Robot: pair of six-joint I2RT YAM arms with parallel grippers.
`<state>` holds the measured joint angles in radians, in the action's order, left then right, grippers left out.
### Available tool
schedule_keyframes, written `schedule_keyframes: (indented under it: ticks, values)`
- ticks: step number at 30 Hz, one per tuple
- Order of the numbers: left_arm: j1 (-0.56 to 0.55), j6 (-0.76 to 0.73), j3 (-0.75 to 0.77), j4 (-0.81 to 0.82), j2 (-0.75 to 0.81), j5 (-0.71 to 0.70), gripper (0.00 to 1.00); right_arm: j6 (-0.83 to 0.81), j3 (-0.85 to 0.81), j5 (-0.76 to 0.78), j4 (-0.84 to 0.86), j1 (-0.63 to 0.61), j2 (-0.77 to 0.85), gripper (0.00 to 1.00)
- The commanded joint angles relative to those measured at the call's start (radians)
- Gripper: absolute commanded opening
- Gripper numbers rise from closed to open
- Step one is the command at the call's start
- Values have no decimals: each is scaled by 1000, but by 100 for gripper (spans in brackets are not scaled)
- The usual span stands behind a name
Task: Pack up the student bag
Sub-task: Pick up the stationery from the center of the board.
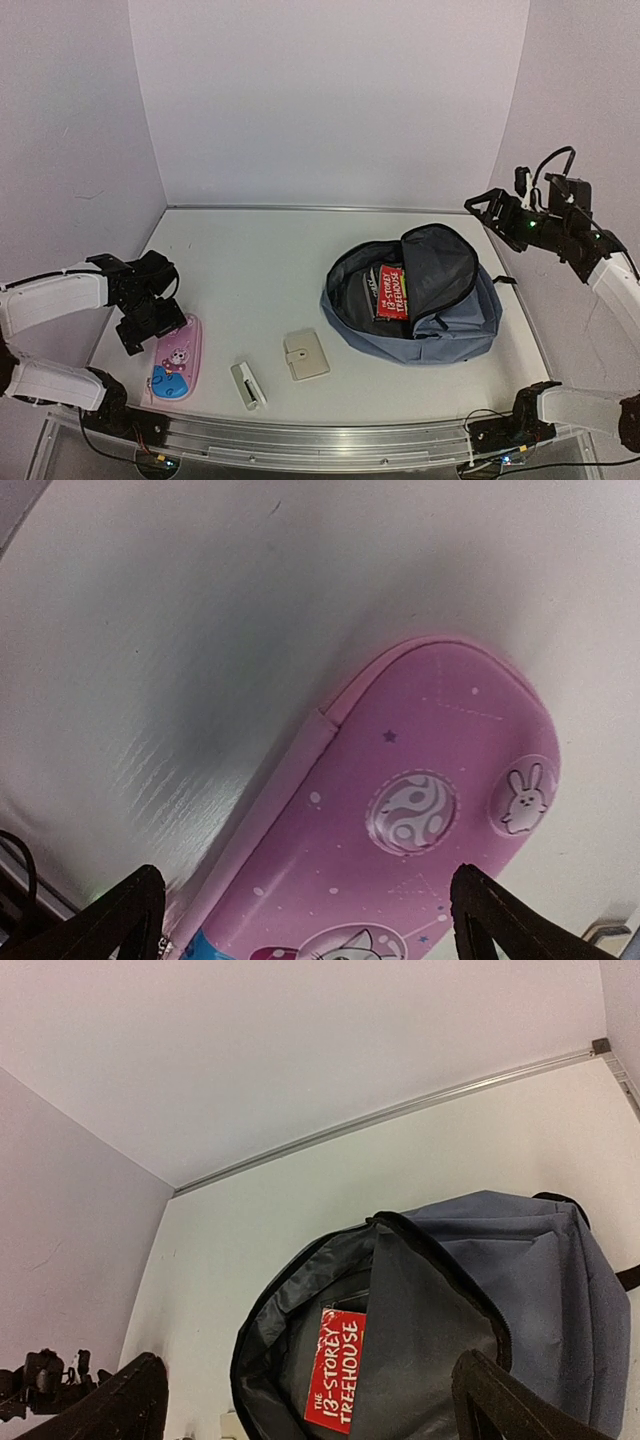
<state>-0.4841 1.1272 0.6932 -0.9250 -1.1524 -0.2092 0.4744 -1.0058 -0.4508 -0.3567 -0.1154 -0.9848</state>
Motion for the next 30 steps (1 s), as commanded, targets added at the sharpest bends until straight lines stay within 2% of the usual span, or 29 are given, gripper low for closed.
schedule_keyframes:
  ticks: [1, 4, 6, 9, 14, 19, 22, 26, 30]
  values:
    - [12, 30, -79, 137, -12, 71, 100, -20, -29, -84, 11, 2, 10, 98]
    - [12, 34, -102, 203, -29, 104, 100, -37, -32, -219, 26, 0, 8, 98]
    - [11, -4, -108, 270, -55, 141, 96, -34, -36, -264, 38, -8, 18, 98]
    - [0, -71, -97, 359, -118, 198, 89, -26, -38, -278, 62, -25, 36, 98]
    - [-117, -95, -34, 509, -226, 239, 86, 53, -8, -262, 159, -95, 27, 98]
    - [-178, -117, 79, 505, -325, 219, 87, 115, -2, -137, 233, -295, -40, 98]
    - [-177, -137, 111, 486, -326, 220, 90, 169, 12, -84, 361, -446, -121, 98]
    - [-144, -167, 114, 446, -293, 227, 95, 232, -11, 26, 486, -649, -300, 98]
    - [-105, -206, 41, 520, -227, 300, 96, 334, -64, 81, 629, -789, -511, 96]
